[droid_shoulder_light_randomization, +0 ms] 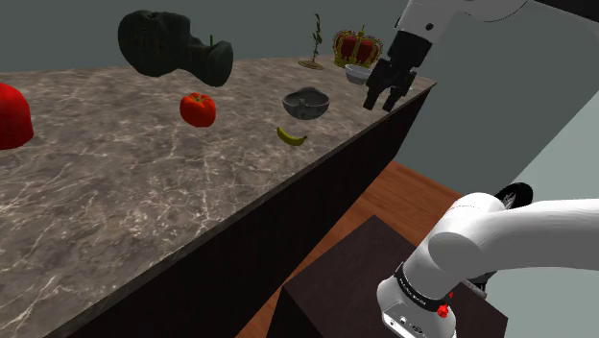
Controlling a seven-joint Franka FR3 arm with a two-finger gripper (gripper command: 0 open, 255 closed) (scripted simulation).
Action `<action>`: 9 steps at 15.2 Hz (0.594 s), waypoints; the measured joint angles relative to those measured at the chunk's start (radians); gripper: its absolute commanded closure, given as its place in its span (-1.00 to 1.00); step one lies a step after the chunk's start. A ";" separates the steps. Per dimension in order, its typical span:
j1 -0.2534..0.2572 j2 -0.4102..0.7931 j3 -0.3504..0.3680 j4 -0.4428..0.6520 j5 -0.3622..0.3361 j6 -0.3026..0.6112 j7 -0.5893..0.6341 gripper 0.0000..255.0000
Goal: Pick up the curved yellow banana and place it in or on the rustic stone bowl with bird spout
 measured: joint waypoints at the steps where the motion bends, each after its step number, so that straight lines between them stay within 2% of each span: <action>1: 0.000 0.000 0.000 0.000 0.000 0.000 0.000 -1.00; 5: 0.024 0.072 0.015 -0.013 -0.013 0.087 -0.046 -1.00; 9: 0.054 0.192 0.034 -0.005 -0.031 0.203 -0.103 -1.00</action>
